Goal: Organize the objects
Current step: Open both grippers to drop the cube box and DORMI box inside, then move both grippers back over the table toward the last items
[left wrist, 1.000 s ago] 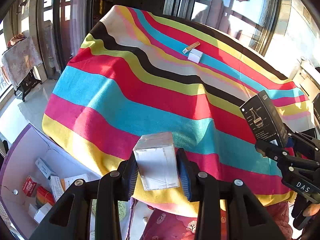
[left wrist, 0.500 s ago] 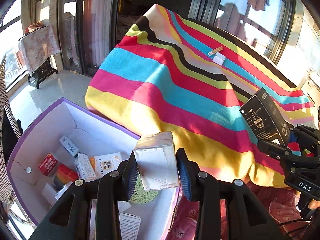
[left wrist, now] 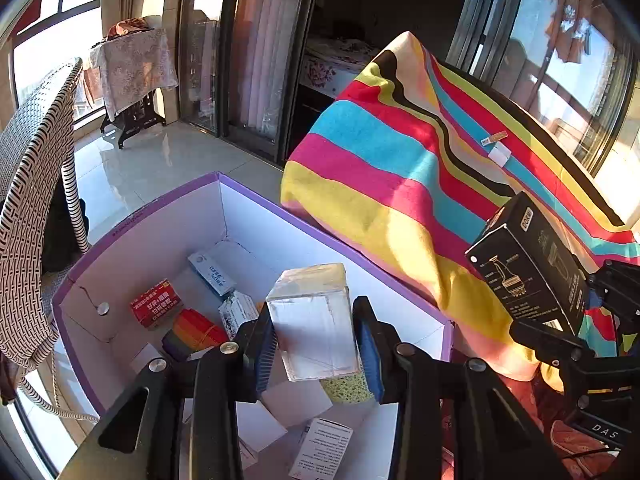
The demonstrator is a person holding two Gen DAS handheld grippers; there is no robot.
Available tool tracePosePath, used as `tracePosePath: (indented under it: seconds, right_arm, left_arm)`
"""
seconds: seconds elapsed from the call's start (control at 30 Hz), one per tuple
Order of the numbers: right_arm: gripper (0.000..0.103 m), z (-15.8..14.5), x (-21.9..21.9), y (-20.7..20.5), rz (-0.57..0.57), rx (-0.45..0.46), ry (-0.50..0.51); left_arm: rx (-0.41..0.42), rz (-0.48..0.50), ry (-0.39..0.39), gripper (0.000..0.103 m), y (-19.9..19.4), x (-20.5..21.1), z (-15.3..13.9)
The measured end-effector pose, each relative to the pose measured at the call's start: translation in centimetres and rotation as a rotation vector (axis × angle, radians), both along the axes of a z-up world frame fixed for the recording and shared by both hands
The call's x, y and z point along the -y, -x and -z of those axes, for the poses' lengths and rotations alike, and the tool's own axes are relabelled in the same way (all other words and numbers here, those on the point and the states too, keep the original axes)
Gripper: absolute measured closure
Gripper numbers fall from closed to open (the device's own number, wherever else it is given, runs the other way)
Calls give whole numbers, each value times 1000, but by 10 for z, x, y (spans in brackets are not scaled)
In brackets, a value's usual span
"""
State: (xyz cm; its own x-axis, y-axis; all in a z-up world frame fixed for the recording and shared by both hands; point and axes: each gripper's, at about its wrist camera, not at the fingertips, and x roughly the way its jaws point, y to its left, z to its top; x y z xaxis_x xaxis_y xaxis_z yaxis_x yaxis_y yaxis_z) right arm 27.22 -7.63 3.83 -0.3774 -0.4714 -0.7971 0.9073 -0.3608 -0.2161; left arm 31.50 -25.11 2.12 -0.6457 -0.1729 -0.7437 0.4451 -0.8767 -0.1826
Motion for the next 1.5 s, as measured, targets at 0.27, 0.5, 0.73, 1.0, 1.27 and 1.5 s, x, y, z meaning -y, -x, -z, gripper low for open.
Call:
tracePosePath:
  seconds: [0.27, 0.5, 0.73, 1.0, 1.27, 1.5]
  right_arm:
    - [60, 8, 51, -41, -190, -36, -62]
    - [60, 19, 72, -65, -275, -37, -84]
    - [59, 23, 73, -70, -299, -5, -55]
    - [40, 12, 55, -40, -186, 47, 33]
    - [36, 10, 13, 30, 22, 116, 105]
    - [29, 12, -42, 117, 243, 110, 149]
  left_arm:
    - [21, -109, -12, 65, -23, 38, 11]
    - [63, -189, 3, 65, -41, 58, 22]
    - [120, -261, 50, 51, -41, 65, 25]
    - [139, -276, 91, 21, -35, 57, 20]
    - [170, -147, 94, 21, -1, 23, 20]
    - [130, 127, 74, 20, 67, -46, 8]
